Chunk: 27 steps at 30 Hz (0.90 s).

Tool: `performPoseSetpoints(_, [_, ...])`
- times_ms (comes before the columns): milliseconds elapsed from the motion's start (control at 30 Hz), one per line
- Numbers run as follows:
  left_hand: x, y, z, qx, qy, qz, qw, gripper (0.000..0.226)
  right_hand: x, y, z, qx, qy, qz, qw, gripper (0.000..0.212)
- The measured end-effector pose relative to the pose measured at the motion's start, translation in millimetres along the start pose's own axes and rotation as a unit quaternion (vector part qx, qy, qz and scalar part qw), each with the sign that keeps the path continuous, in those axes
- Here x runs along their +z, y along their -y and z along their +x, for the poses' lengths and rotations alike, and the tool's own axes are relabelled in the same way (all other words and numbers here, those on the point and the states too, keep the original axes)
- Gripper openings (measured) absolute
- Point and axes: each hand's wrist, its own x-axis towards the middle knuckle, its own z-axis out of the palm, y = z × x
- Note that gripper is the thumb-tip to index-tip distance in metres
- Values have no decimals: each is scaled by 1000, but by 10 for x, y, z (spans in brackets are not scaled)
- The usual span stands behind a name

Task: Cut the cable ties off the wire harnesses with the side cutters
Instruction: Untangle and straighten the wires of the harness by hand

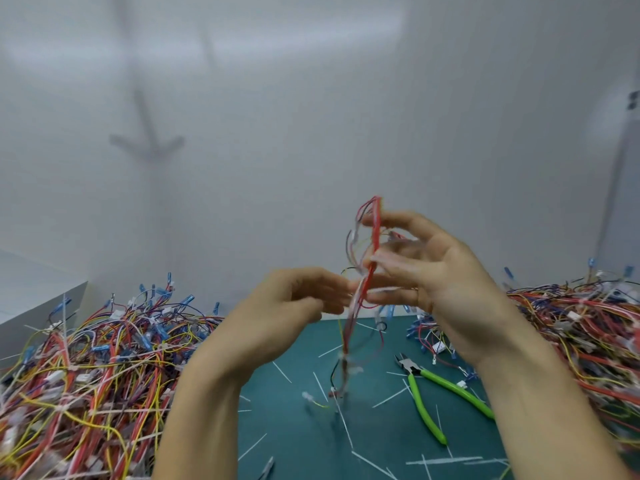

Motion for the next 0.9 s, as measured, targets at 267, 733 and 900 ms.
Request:
performPoseSetpoints(267, [52,-27,66,-96,-123,-237,959,49,111,-151,1,47,181,-281,941,51])
performPoseSetpoints(733, [48,-8,11,53,-58,-93,993,15,6,-189,150,-13,-149,-150,977,25])
performPoseSetpoints(900, [141,-47,44,46,-13,74,996,23,61,-128,84,1,-67,-95,993,38])
